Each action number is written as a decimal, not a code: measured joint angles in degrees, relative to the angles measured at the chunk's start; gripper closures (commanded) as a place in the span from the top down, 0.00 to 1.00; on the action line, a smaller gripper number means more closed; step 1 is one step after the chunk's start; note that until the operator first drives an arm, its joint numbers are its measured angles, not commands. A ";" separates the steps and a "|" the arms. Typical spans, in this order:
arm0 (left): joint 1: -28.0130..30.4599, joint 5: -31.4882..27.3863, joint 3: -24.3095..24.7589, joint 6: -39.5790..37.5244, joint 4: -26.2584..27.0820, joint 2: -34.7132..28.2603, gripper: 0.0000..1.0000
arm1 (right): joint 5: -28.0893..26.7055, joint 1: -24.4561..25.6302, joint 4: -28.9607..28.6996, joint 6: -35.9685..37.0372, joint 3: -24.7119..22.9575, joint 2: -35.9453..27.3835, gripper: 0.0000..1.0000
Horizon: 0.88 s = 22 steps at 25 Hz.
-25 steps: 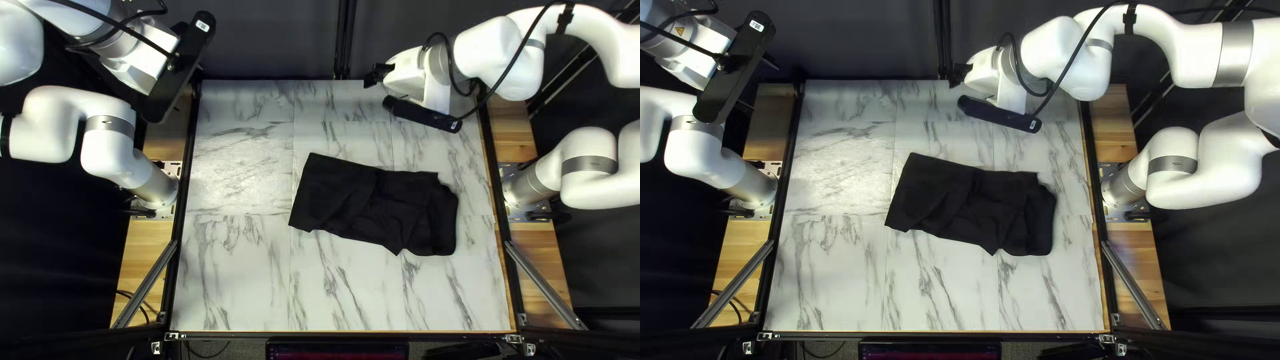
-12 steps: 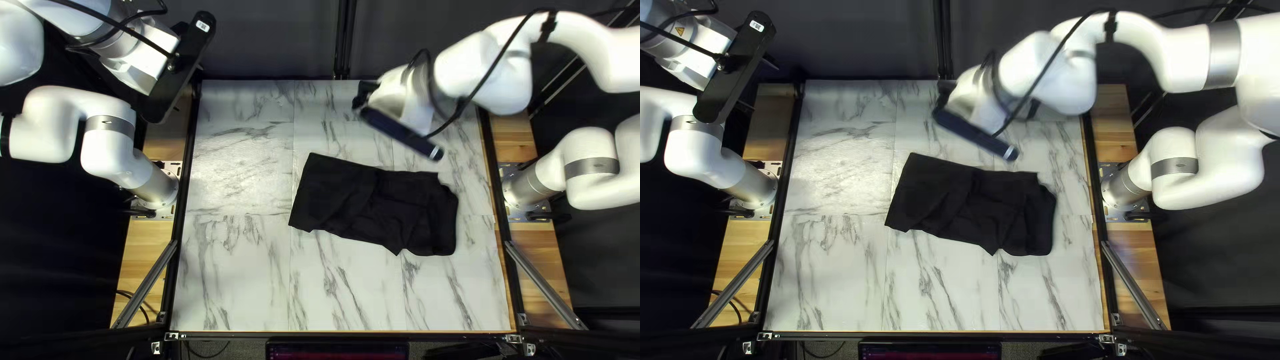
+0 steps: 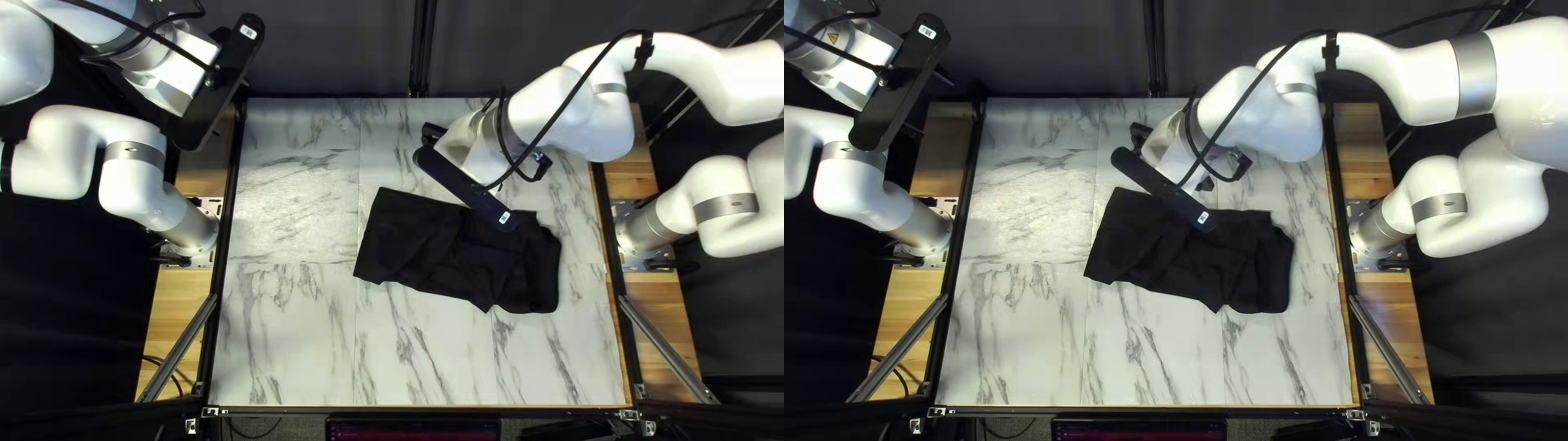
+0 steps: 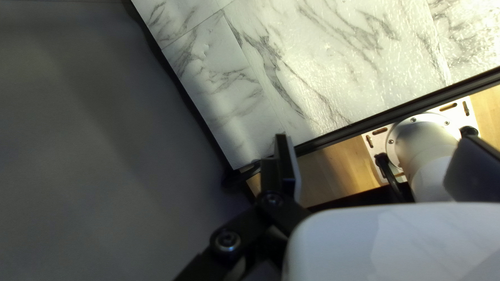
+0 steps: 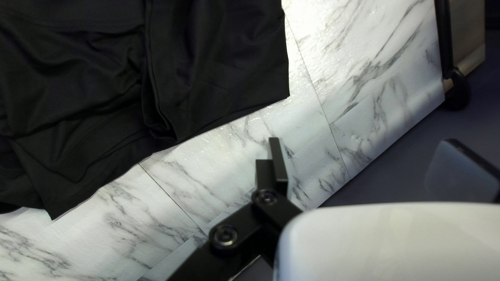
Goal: Fold t-shirt
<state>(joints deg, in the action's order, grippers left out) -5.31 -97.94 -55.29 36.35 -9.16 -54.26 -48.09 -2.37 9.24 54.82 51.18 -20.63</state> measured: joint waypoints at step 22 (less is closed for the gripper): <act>0.00 0.00 0.00 0.00 0.00 0.00 1.00 | -12.81 -17.07 5.59 -46.87 -15.96 -27.19 1.00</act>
<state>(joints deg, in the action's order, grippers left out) -5.31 -97.94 -55.29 36.35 -9.16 -54.26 -60.90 -19.44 14.83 7.95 35.22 -47.82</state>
